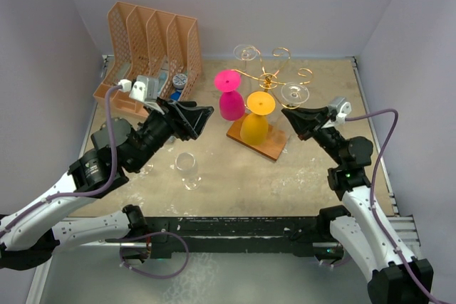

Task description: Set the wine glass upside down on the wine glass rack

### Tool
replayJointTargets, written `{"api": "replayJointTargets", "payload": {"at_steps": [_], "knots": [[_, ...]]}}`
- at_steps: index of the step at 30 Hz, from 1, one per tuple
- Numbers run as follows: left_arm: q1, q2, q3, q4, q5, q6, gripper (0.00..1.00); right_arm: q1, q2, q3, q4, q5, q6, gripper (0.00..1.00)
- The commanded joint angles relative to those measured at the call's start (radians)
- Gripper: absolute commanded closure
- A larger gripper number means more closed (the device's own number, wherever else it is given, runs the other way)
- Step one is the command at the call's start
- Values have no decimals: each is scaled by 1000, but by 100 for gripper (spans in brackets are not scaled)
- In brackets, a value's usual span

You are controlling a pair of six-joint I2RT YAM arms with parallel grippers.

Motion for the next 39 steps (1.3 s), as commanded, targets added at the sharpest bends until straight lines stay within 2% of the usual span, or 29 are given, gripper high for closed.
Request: {"api": "replayJointTargets", "payload": {"at_steps": [1,12,21,27,29,33,39], "knots": [[0,-13,-8,18,-16,-7,43,4,-21,24,-1,131,5,100],[-1,-13,-43,-43,-87,-18,42,4,62,25,1,152,12,100],[0,-28,-131,-170,-201,-103,42,4,94,40,-19,118,20,79],[0,-28,-172,-282,-296,-207,42,4,59,36,-54,140,50,58],[1,-26,-178,-327,-331,-241,42,4,49,42,-88,143,72,54],[1,-19,-182,-409,-374,-291,42,4,11,29,-139,157,125,49],[1,-8,-205,-462,-363,-322,42,4,-52,31,-274,277,186,45]]}}
